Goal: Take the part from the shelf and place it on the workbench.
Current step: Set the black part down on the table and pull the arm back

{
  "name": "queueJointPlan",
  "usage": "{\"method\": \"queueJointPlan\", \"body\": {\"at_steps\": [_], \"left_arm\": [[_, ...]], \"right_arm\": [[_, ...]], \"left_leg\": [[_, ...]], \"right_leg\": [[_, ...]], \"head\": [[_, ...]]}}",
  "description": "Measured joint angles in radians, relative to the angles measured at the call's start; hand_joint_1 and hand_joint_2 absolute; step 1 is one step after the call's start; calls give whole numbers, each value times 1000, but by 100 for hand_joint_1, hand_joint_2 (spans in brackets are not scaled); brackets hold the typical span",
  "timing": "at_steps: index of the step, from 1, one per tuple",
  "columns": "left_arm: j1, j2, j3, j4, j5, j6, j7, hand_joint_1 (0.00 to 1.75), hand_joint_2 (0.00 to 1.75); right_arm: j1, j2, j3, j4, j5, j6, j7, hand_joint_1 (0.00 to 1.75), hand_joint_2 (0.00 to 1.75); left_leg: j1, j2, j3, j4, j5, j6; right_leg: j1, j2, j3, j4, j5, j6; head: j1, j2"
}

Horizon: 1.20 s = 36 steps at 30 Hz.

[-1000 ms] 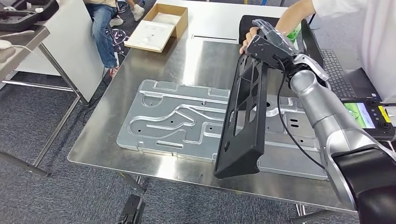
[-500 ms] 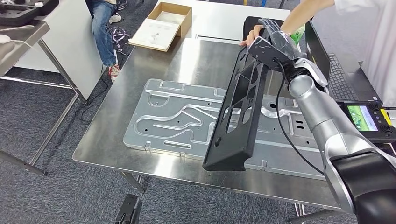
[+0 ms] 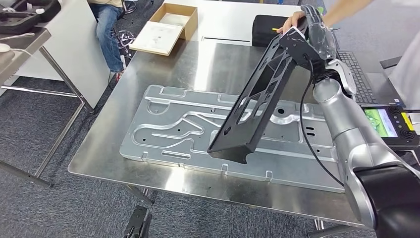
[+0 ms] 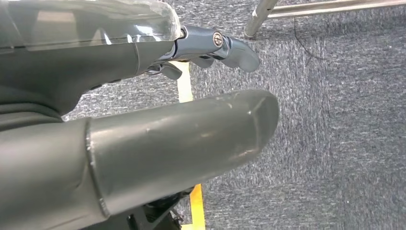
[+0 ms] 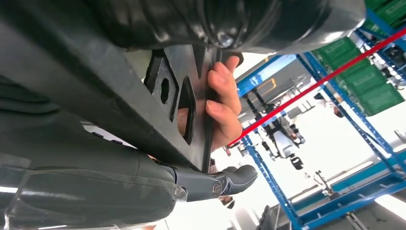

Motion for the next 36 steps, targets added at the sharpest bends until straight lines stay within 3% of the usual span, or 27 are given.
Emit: {"method": "queueJointPlan", "body": {"at_steps": [2,4,7,9,12,14,15,18,20,22,24,25,27,29,30,31,33,34,36], "left_arm": [[-1,0,0,0,0,0,0,0,0],[-3,0,1,0,0,0,0,0,0],[-4,0,1,0,-1,0,0,0,0],[-5,-1,2,0,-1,0,0,0,0],[-8,-4,2,0,-3,0,1,0,0],[-7,-4,3,0,-3,0,2,0,0],[-7,-5,3,0,-3,0,2,0,0],[-8,-7,4,0,-3,0,3,0,0],[-8,-7,4,0,-3,0,3,0,0],[-8,-7,4,0,-3,0,3,0,0],[-8,-7,5,0,-3,0,3,0,0],[-8,-7,5,0,-3,0,3,0,0],[-7,-7,5,0,-3,0,3,0,0],[-5,-7,5,0,-3,0,3,0,0],[-4,-7,5,0,-3,0,3,0,0],[-4,-7,5,0,-3,0,3,0,0],[-5,-7,5,0,-3,0,2,0,0],[-6,-7,5,0,-3,0,2,0,0],[-6,-8,5,0,-3,0,1,0,0]], "right_arm": [[1,1,-4,-1,1,0,0,0,0],[0,1,-8,-3,3,-1,0,0,0],[1,1,-12,-3,4,-3,1,0,0],[1,0,-15,-4,4,-3,2,0,0],[2,0,-17,-5,5,-3,2,0,0],[6,0,-18,-3,8,-2,2,0,0],[8,0,-18,-2,9,-2,2,0,0],[8,0,-18,-2,10,-2,1,0,0],[8,1,-18,-2,11,-2,0,0,0],[10,1,-18,-2,12,-1,-1,0,0],[9,2,-18,-2,12,-1,-2,0,0],[8,2,-18,-2,12,-1,-3,0,0],[6,2,-18,-3,12,-2,-5,0,0],[7,2,-18,-2,13,-2,-5,0,0],[7,3,-18,-2,13,-2,-6,0,0],[7,3,-18,-2,13,-2,-6,0,0],[5,3,-19,-2,14,-2,-6,0,0],[4,3,-20,-2,14,-2,-6,0,0],[1,4,-23,-2,14,-2,-6,0,0]], "left_leg": [[-1,-1,56,-123,68,10],[-4,-1,105,-228,103,19],[-7,1,117,-261,107,29],[-3,4,123,-276,116,40],[0,7,127,-284,122,47],[1,7,127,-283,122,46],[2,7,127,-282,121,45],[5,4,125,-269,112,31],[2,2,120,-262,108,20],[1,1,118,-264,109,11],[3,2,109,-242,91,3],[4,2,94,-207,68,0],[4,2,41,-84,4,-3],[3,3,-6,16,-25,-2],[3,2,-7,16,-12,1],[2,2,10,-21,18,7],[-2,0,70,-149,86,22],[-5,-1,94,-202,105,27],[-10,-2,113,-246,107,32]], "right_leg": [[2,3,1,3,-2,1],[5,7,-2,6,-3,5],[5,10,-7,1,2,21],[3,9,-14,20,-15,30],[-1,7,-81,172,-98,39],[-7,6,-120,255,-119,47],[-11,5,-117,249,-104,50],[-20,0,-33,75,-19,58],[-17,-1,-4,12,-8,52],[-14,0,-6,12,-9,37],[-15,-1,-5,10,-7,22],[-15,-2,-4,8,-6,15],[-11,-4,-2,8,-7,7],[-5,-4,-1,9,-9,3],[-3,-4,0,9,-10,2],[0,-3,3,9,-11,1],[4,-2,8,9,-15,2],[6,-1,8,10,-15,4],[6,-1,4,8,-13,11]], "head": [[0,0],[0,0],[0,0],[0,0],[1,0],[0,0],[0,0],[1,0],[1,0],[0,0],[0,0],[0,0],[0,0],[0,0],[0,0],[0,0],[0,0],[0,0],[0,0]]}}
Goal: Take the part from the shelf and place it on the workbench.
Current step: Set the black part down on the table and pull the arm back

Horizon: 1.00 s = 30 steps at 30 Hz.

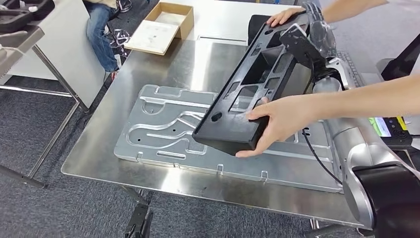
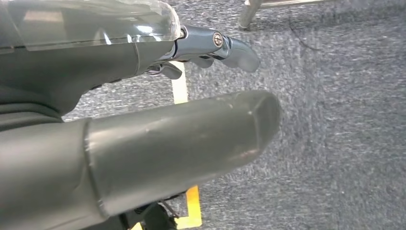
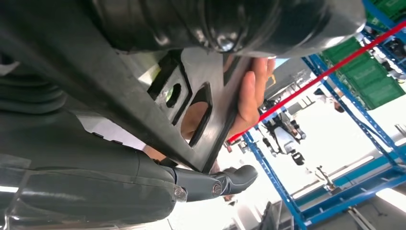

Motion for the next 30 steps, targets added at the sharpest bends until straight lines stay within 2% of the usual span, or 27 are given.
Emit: {"method": "queueJointPlan", "body": {"at_steps": [2,4,7,8,9,10,12,13,14,17,19,20,22,23,24,25,27,28,29,30], "left_arm": [[1,-1,0,0,0,0,-1,0,0],[0,-4,1,0,0,0,-1,0,0],[-3,-7,1,0,0,-1,-1,0,0],[-3,-8,1,0,0,-2,-1,0,0],[-2,-8,1,0,0,-2,-1,0,0],[-2,-9,1,0,0,-2,-1,0,0],[-3,-11,1,0,0,-2,-1,0,0],[-3,-11,1,0,0,-2,-1,0,0],[-3,-12,1,0,0,-2,-1,0,0],[-3,-13,1,0,0,-2,-2,0,0],[-4,-13,1,0,0,-2,-2,0,0],[-4,-13,1,0,0,-2,-2,0,0],[-1,-13,1,0,0,-2,-2,0,0],[0,-13,1,0,0,-2,-2,0,0],[1,-13,1,0,0,-2,-2,0,0],[2,-13,1,0,0,-2,-2,0,0],[1,-13,1,0,0,-2,-2,0,0],[0,-13,1,0,0,-2,-2,0,0],[0,-13,1,0,0,-2,-2,0,0],[0,-13,1,0,0,-2,-1,0,0]], "right_arm": [[-1,0,-4,0,-1,0,0,0,0],[-4,0,-8,0,-1,0,0,0,0],[-6,-1,-10,0,-1,0,-1,0,0],[-5,-1,-10,0,-1,1,-1,0,0],[-5,-1,-10,0,-1,1,-1,0,0],[-6,-1,-10,0,-1,1,-1,0,0],[-9,0,-10,0,0,0,-1,0,0],[-11,0,-10,0,1,1,-2,0,0],[-12,1,-10,-1,2,1,-2,0,0],[-14,5,-10,-5,2,1,-4,0,0],[-15,7,-10,-6,2,1,-4,0,0],[-16,8,-10,-6,2,1,-3,0,0],[-17,8,-10,-6,1,1,-3,0,0],[-17,8,-10,-6,1,2,-3,0,0],[-17,8,-10,-5,1,2,-3,0,0],[-17,8,-10,-5,1,3,-3,0,0],[-17,8,-10,-5,1,6,-3,0,0],[-18,9,-11,-5,1,8,-4,0,0],[-20,9,-11,-5,1,10,-4,0,0],[-21,10,-11,-4,1,11,-5,0,0]], "left_leg": [[3,2,6,-18,0,3],[8,4,15,-33,7,11],[9,6,20,-39,10,17],[10,6,20,-38,9,17],[10,5,21,-37,8,17],[11,3,22,-35,6,16],[11,-3,25,-28,0,9],[10,-7,24,-24,-3,5],[9,-10,22,-21,-5,0],[10,-13,20,-21,-6,-15],[10,-10,6,13,-34,-24],[11,-8,-15,61,-62,-27],[14,-4,-74,194,-122,-33],[16,-3,-98,245,-137,-36],[18,-2,-106,262,-132,-39],[22,-1,-94,238,-108,-42],[30,-2,-33,110,-41,-49],[31,-3,-6,51,-21,-51],[31,-4,10,15,-13,-49],[29,-5,16,2,-16,-45]], "right_leg": [[-2,0,0,-3,0,10],[-2,1,-13,34,-28,18],[-6,2,-95,208,-109,28],[-8,2,-118,251,-118,30],[-10,2,-123,258,-107,33],[-13,1,-109,225,-78,34],[-15,-3,-45,95,-11,34],[-14,-3,-19,40,6,32],[-11,-4,-4,7,12,29],[-7,-5,4,-10,8,14],[-12,-10,11,-20,13,0],[-14,-13,14,-23,15,-5],[-14,-17,14,-24,15,-9],[-14,-17,14,-24,15,-9],[-16,-17,14,-23,14,-9],[-19,-16,14,-21,14,-7],[-24,-12,14,-13,9,3],[-24,-10,11,-7,6,11],[-23,-7,7,-3,5,19],[-22,-4,4,-2,7,27]], "head": [[0,0],[2,0],[2,0],[3,0],[3,0],[3,0],[3,0],[2,0],[2,0],[2,0],[2,0],[2,0],[1,0],[2,0],[2,0],[2,0],[2,0],[1,0],[1,0],[2,0]]}}
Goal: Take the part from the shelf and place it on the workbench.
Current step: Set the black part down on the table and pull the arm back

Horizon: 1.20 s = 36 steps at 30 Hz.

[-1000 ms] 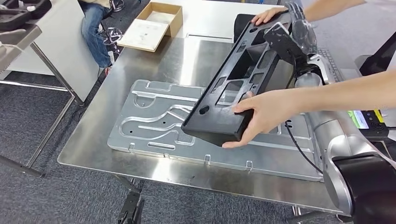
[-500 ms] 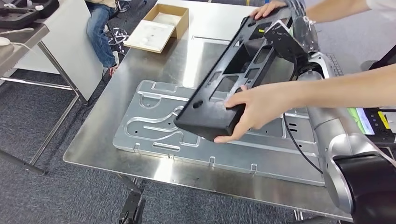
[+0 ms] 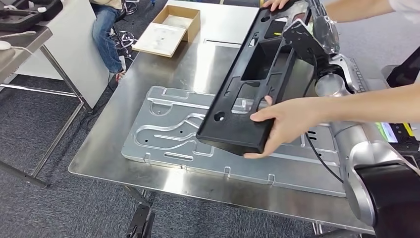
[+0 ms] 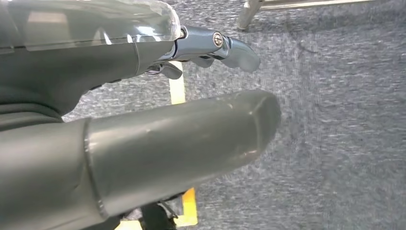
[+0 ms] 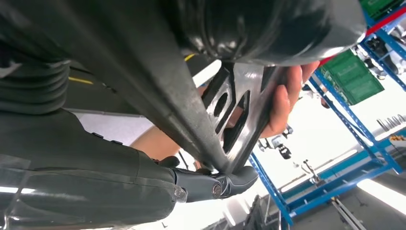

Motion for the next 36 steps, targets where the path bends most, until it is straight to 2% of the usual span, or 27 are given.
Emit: {"method": "queueJointPlan", "body": {"at_steps": [2,4,5,7,8,9,10,12,13,15,17,19,20,22,23,24,25,27,29,30,33,35,36], "left_arm": [[0,0,0,0,0,0,0,0,0],[-3,0,0,0,0,0,0,0,0],[-5,0,0,0,-1,0,0,0,0],[-6,0,0,0,-2,0,0,0,0],[-6,0,0,0,-2,0,0,0,0],[-6,0,0,0,-2,0,0,0,0],[-6,0,0,0,-2,0,0,0,0],[-6,0,1,0,-2,0,0,0,0],[-7,0,1,0,-2,0,0,0,0],[-8,-1,1,0,-2,0,0,0,0],[-9,-2,1,0,-2,0,0,0,0],[-9,-3,1,0,-2,0,0,0,0],[-10,-3,1,0,-2,0,0,0,0],[-10,-2,1,0,-2,0,0,0,0],[-8,-2,1,0,-2,0,0,0,0],[-7,-1,1,0,-2,0,0,0,0],[-6,-1,1,0,-2,0,0,0,0],[-6,0,1,0,-1,0,0,0,0],[-7,1,1,0,-1,0,0,0,0],[-8,1,1,0,-1,0,0,0,0],[-9,2,1,0,-1,0,0,0,0],[-11,2,1,0,-1,0,0,0,0],[-12,1,1,0,-1,0,0,0,0]], "right_arm": [[-2,-1,-2,2,1,3,0,0,0],[-3,-3,-5,3,2,4,-2,0,0],[-5,-4,-6,4,2,4,-4,0,0],[-5,-5,-6,6,2,4,-7,0,0],[-4,-5,-6,8,3,4,-9,0,0],[-3,-5,-6,10,3,4,-9,0,0],[-3,-5,-6,11,4,4,-10,0,0],[-6,-4,-6,12,6,3,-10,0,0],[-8,-4,-6,12,7,3,-10,0,0],[-11,-1,-6,13,11,3,-11,0,0],[-12,2,-6,13,13,3,-11,0,0],[-13,6,-6,13,15,4,-11,0,0],[-14,7,-6,13,16,5,-11,0,0],[-15,8,-6,14,16,8,-11,0,0],[-15,9,-6,15,16,8,-11,0,0],[-14,9,-6,16,16,8,-11,0,0],[-14,10,-6,17,16,8,-11,0,0],[-14,11,-6,19,16,9,-11,0,0],[-16,11,-7,19,15,9,-11,0,0],[-17,11,-8,20,14,9,-11,0,0],[-18,9,-9,22,13,9,-11,0,0],[-18,6,-12,24,13,8,-11,0,0],[-18,4,-13,25,13,8,-12,0,0]], "left_leg": [[-2,3,-1,-5,3,16],[-2,7,0,-14,11,33],[-2,9,0,-18,14,40],[-6,10,-1,-19,16,47],[-8,10,-1,-19,16,48],[-9,10,-1,-19,16,49],[-10,9,0,-18,16,50],[-11,6,1,-17,15,49],[-12,4,0,-15,14,46],[-14,2,-5,-15,15,38],[-14,1,-6,-19,18,27],[-14,2,-14,0,0,17],[-14,3,-30,37,-24,13],[-12,5,-85,160,-86,7],[-11,5,-112,219,-105,4],[-9,5,-127,250,-108,1],[-7,5,-124,242,-91,-1],[-1,5,-71,127,-25,-6],[-1,4,-20,20,10,-4],[-3,4,-11,0,10,0],[-7,8,-9,-9,12,24],[-6,13,-6,-18,19,39],[-6,16,-6,-20,21,43]], "right_leg": [[-3,4,-2,-6,5,13],[-6,5,-13,18,-15,19],[-7,5,-32,61,-42,20],[-4,5,-88,189,-103,21],[-2,5,-113,243,-120,20],[-1,5,-123,264,-117,19],[0,5,-115,248,-96,16],[3,3,-58,127,-31,6],[7,2,-29,64,-8,1],[15,0,-2,0,2,-6],[17,0,1,-8,2,-12],[12,-3,8,-20,7,-22],[9,-6,11,-26,10,-28],[9,-10,12,-28,12,-33],[9,-11,12,-27,12,-33],[8,-11,12,-26,11,-32],[6,-10,12,-25,10,-31],[0,-7,11,-18,6,-23],[1,0,5,-5,1,-10],[2,3,1,-3,1,-3],[-2,8,-2,-6,3,14],[-3,8,-23,39,-29,18],[-3,7,-47,92,-60,19]], "head": [[1,0],[1,0],[1,0],[1,0],[1,0],[1,0],[1,0],[1,0],[1,0],[1,0],[1,0],[1,0],[1,0],[0,0],[1,0],[1,0],[1,0],[1,0],[1,0],[2,0],[2,0],[3,0],[3,0]]}}
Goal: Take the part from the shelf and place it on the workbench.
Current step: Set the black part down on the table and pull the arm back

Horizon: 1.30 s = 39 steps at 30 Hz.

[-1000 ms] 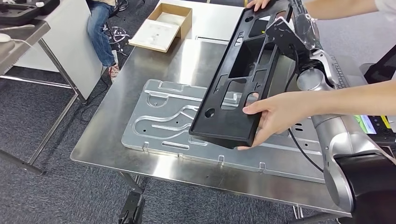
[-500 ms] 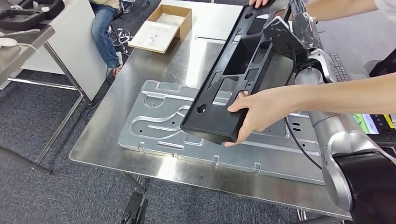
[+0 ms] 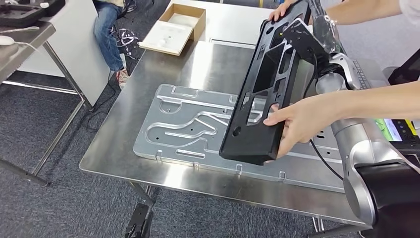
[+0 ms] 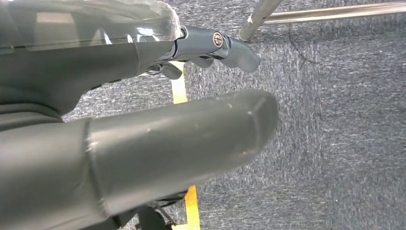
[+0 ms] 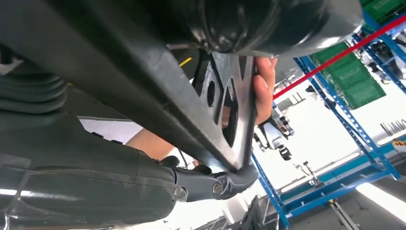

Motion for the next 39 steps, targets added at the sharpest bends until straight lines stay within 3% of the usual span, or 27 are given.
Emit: {"method": "queueJointPlan", "body": {"at_steps": [2,3,4,5,7,9,13,15,17,19,20,22,24,27,29,32,33,35,39], "left_arm": [[-1,0,0,0,0,0,0,0,0],[-1,0,0,0,0,0,0,0,0],[-1,0,0,0,0,0,0,0,0],[-1,0,0,0,0,0,0,0,0],[-1,0,0,0,-1,0,0,0,0],[-2,0,0,0,-1,0,0,0,0],[-1,0,0,0,-1,0,0,0,0],[-1,0,1,0,-1,0,0,0,0],[3,2,1,0,-1,0,-1,0,0],[8,4,2,0,-1,1,-1,0,0],[10,5,2,0,-1,1,-2,0,0],[10,5,2,0,-1,2,-2,0,0],[10,5,2,0,-1,3,-2,0,0],[12,6,3,0,-1,4,-2,0,0],[10,6,4,0,-1,6,-3,0,0],[6,6,5,0,0,7,-3,0,0],[6,6,5,0,1,7,-3,0,0],[6,6,6,0,2,8,-3,0,0],[6,6,6,0,2,8,-3,0,0]], "right_arm": [[2,0,-1,1,0,0,-1,0,0],[4,0,-1,3,0,-1,-2,0,0],[5,0,-1,4,1,-1,-2,0,0],[6,0,-1,4,1,-1,-2,0,0],[4,0,-2,4,2,-1,-4,0,0],[4,1,-2,2,2,-1,-7,0,0],[7,7,-2,-4,3,-1,-8,0,0],[8,9,-2,-8,3,-1,-9,0,0],[11,9,-2,-10,2,-1,-13,0,0],[18,9,-2,-12,1,0,-16,0,0],[21,9,-2,-14,1,0,-16,0,0],[23,10,-2,-18,0,1,-16,0,0],[25,9,-4,-21,-1,2,-16,0,0],[29,6,-12,-25,-3,2,-12,0,0],[31,2,-18,-26,-6,2,-9,0,0],[34,-1,-21,-28,-11,2,-7,0,0],[36,-1,-22,-28,-13,2,-7,0,0],[40,-1,-24,-28,-14,4,-7,0,0],[40,-1,-25,-28,-14,6,-7,0,0]], "left_leg": [[-2,3,-1,-1,0,5],[-2,3,0,-1,0,6],[-2,3,1,-1,-1,6],[-2,2,2,0,-1,5],[-3,-2,3,3,-4,0],[-7,-7,0,6,-6,-10],[-5,-11,-6,14,-14,-30],[-4,-10,-39,88,-62,-36],[-4,-10,-97,219,-121,-39],[-2,-10,-125,281,-126,-42],[0,-9,-111,252,-101,-44],[5,-11,-51,127,-37,-49],[6,-13,-12,40,-15,-45],[2,-10,-12,26,-16,-25],[2,-6,-10,19,-10,-10],[0,-1,-10,16,-8,3],[-1,-1,-10,16,-8,4],[-2,-1,-8,16,-9,5],[-2,-2,-7,16,-9,5]], "right_leg": [[2,0,-58,125,-53,2],[2,0,-75,162,-58,2],[1,-1,-75,162,-44,1],[1,-1,-58,127,-16,0],[2,-4,4,-4,46,-5],[8,-4,40,-85,64,-11],[10,-8,48,-100,61,-30],[7,-14,53,-108,65,-43],[10,-18,53,-108,65,-48],[9,-19,54,-107,64,-48],[7,-17,54,-105,63,-47],[4,-14,52,-96,58,-39],[7,-9,43,-85,55,-26],[6,-3,36,-88,61,-9],[3,-2,23,-61,39,-3],[4,-2,-55,111,-46,1],[4,-2,-80,163,-61,1],[4,-2,-97,193,-53,0],[4,-2,-88,172,-32,-2]], "head": [[0,0],[0,0],[0,0],[0,0],[0,0],[0,0],[-1,0],[-1,0],[-1,0],[-1,0],[-1,0],[-1,0],[0,0],[1,0],[1,0],[1,0],[1,0],[1,0],[1,0]]}}
